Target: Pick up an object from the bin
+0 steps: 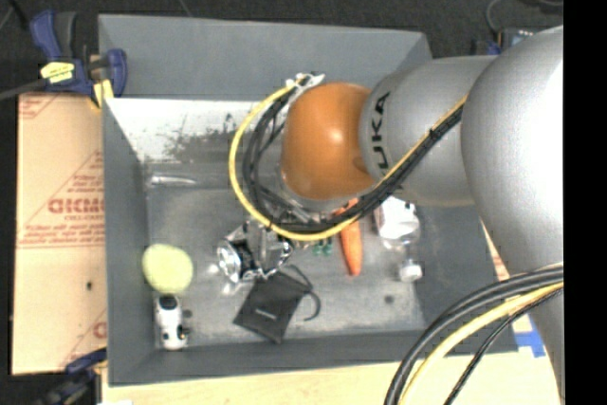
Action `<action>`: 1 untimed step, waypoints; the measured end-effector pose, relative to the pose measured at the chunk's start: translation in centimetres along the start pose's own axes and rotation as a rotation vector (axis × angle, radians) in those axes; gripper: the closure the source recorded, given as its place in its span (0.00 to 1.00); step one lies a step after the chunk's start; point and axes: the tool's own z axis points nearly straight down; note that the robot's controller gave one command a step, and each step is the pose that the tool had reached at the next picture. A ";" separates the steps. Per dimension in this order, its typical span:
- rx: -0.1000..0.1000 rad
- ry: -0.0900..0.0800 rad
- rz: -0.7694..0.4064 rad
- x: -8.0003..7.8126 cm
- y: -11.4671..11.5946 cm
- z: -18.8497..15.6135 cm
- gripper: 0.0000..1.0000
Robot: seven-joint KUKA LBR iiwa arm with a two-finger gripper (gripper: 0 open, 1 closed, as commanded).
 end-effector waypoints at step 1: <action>0.000 -0.005 0.020 0.6 0.7 -3.6 1.00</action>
Offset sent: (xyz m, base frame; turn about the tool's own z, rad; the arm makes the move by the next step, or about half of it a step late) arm -0.0106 0.0083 0.0639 -0.0066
